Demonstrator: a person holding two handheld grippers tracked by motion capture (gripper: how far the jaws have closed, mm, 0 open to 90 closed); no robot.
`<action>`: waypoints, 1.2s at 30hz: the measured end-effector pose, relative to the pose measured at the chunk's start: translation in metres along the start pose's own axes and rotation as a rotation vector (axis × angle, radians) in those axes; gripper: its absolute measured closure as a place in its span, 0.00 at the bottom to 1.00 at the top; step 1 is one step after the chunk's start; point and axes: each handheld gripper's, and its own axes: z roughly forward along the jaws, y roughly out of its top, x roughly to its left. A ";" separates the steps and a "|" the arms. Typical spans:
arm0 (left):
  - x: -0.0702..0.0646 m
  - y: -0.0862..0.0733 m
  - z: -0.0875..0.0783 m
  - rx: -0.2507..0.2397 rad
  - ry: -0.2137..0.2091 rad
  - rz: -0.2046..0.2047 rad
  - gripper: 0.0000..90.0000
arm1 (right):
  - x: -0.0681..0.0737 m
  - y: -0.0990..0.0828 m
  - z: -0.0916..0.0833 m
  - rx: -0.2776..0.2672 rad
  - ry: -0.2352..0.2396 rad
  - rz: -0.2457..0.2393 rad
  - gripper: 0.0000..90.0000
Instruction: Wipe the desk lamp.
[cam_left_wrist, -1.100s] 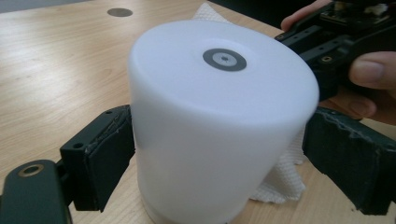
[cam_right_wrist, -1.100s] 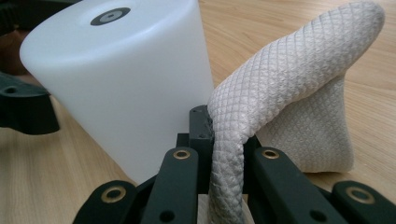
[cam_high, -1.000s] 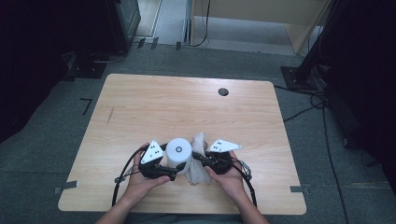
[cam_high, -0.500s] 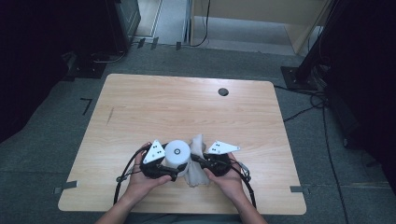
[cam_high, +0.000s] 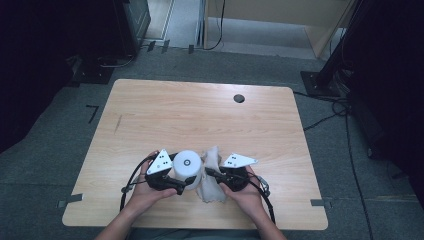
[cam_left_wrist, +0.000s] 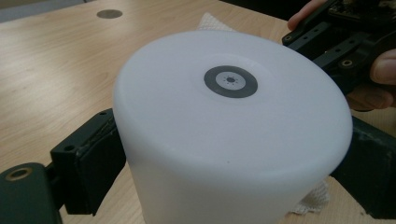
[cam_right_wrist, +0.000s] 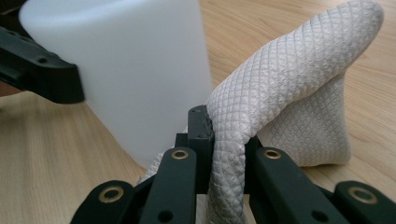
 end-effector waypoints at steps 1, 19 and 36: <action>0.000 0.000 -0.001 0.000 0.006 -0.002 0.05 | -0.002 0.000 0.000 0.000 -0.005 0.009 0.92; -0.002 0.000 -0.011 -0.029 0.045 0.029 0.10 | -0.024 -0.006 -0.013 0.016 -0.057 0.066 0.91; -0.007 0.002 0.001 -0.043 -0.122 0.127 0.10 | -0.018 -0.005 -0.013 -0.007 -0.003 0.047 0.93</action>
